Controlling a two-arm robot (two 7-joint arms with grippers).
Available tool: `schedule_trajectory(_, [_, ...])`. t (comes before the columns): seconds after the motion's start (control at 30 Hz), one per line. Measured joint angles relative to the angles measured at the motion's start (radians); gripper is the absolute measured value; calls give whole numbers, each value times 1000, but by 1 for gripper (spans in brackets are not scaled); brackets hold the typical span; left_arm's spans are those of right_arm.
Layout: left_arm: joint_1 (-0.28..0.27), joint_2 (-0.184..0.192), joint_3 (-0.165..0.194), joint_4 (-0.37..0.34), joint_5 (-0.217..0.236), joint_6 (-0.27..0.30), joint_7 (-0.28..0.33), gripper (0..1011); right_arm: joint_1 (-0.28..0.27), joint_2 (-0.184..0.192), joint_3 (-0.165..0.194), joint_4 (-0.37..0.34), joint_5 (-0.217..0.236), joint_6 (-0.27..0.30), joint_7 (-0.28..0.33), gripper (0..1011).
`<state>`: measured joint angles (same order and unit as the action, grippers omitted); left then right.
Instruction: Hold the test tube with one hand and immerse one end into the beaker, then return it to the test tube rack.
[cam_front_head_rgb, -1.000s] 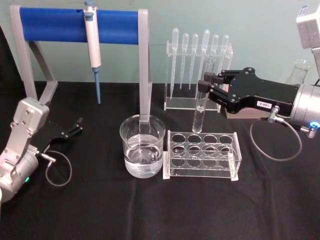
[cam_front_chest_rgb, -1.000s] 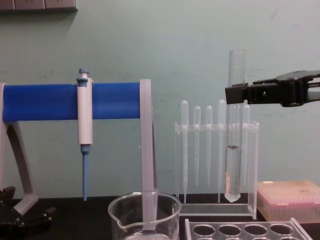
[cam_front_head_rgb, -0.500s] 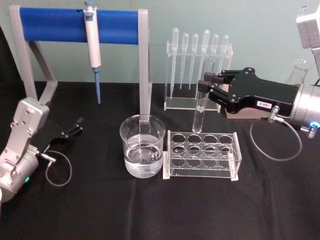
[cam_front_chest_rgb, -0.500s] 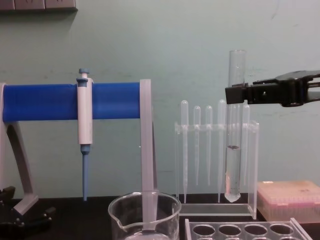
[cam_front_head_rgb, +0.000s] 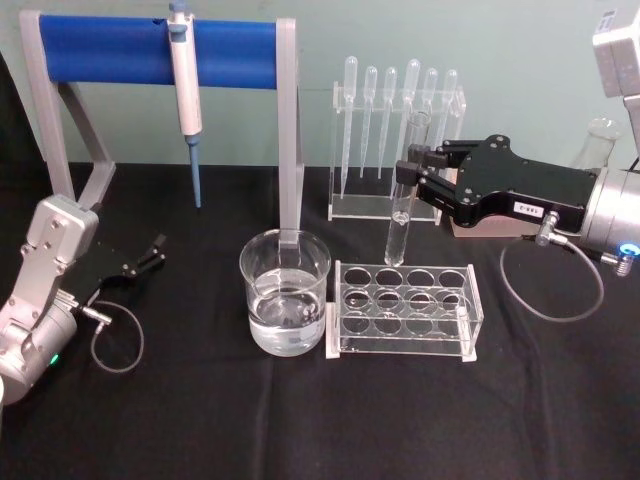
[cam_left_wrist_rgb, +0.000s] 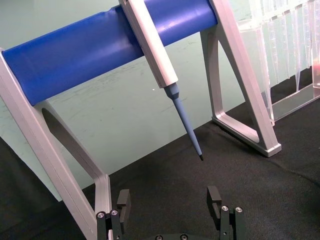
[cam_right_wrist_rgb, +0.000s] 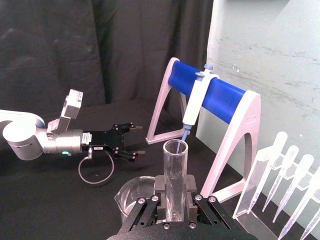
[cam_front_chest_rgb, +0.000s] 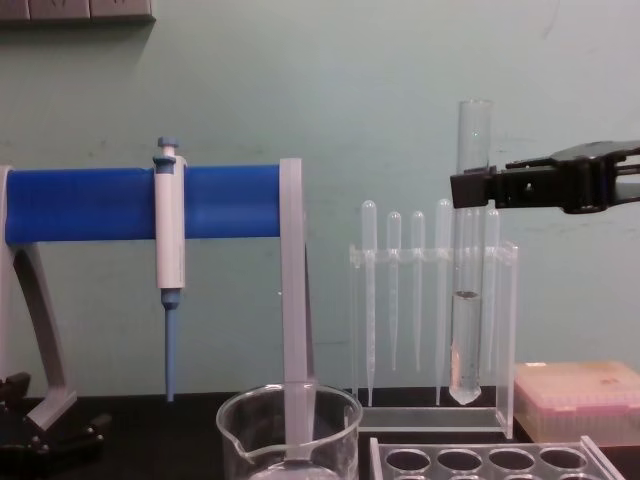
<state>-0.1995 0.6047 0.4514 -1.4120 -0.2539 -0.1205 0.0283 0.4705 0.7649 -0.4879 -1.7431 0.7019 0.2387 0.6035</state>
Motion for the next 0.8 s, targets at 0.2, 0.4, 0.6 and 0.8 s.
schedule_trajectory(0.2, [0,0,0,0,0,0,0,1000,0,0,0,0,0,0,0,222])
schedule_trajectory(0.4, [0,0,0,0,0,0,0,1000,0,0,0,0,0,0,0,222])
schedule_trajectory(0.6, [0,0,0,0,0,0,0,1000,0,0,0,0,0,0,0,222])
schedule_trajectory(0.8, [0,0,0,0,0,0,0,1000,0,0,0,0,0,0,0,222])
